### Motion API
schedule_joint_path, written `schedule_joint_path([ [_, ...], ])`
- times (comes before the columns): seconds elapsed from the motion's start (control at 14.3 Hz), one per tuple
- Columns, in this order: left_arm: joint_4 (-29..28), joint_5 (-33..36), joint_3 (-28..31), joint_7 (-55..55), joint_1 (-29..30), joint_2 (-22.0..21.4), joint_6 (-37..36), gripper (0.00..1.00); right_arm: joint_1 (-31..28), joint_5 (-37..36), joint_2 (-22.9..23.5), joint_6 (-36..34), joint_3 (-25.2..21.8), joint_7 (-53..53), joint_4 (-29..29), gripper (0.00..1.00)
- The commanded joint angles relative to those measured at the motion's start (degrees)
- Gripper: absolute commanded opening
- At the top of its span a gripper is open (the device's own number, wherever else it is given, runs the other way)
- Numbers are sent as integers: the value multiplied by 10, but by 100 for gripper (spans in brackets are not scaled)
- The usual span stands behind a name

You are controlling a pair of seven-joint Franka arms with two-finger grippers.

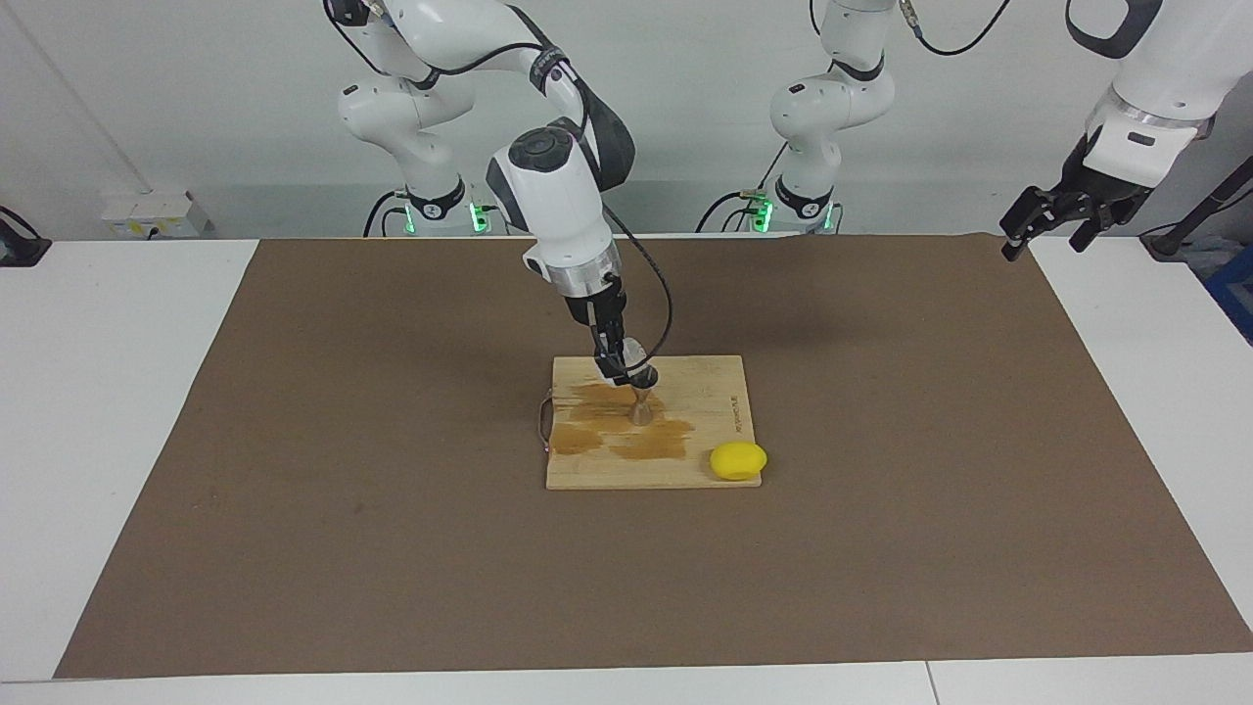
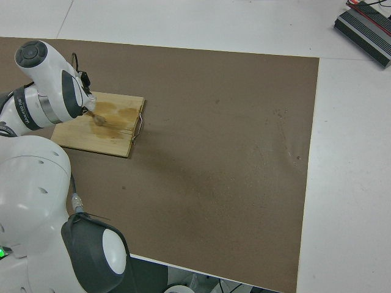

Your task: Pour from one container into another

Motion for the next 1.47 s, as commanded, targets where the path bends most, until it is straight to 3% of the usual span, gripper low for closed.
schedule_joint_path([
  [0.0, -12, 6, 22, -11, -19, -1, 28, 100, 6, -31, 8, -9, -3, 28, 12, 0],
  [0.14, -12, 6, 60, -12, -62, 6, 35, 100, 9, -37, 8, -9, -4, 32, 12, 0],
  [0.56, -5, 5, 104, -13, -110, 19, 40, 100, 11, -60, 8, -9, -4, 51, 11, 0],
  [1.4, 16, 4, 145, -16, -144, 59, 43, 100, 16, -80, 9, -9, -4, 63, 10, 0],
])
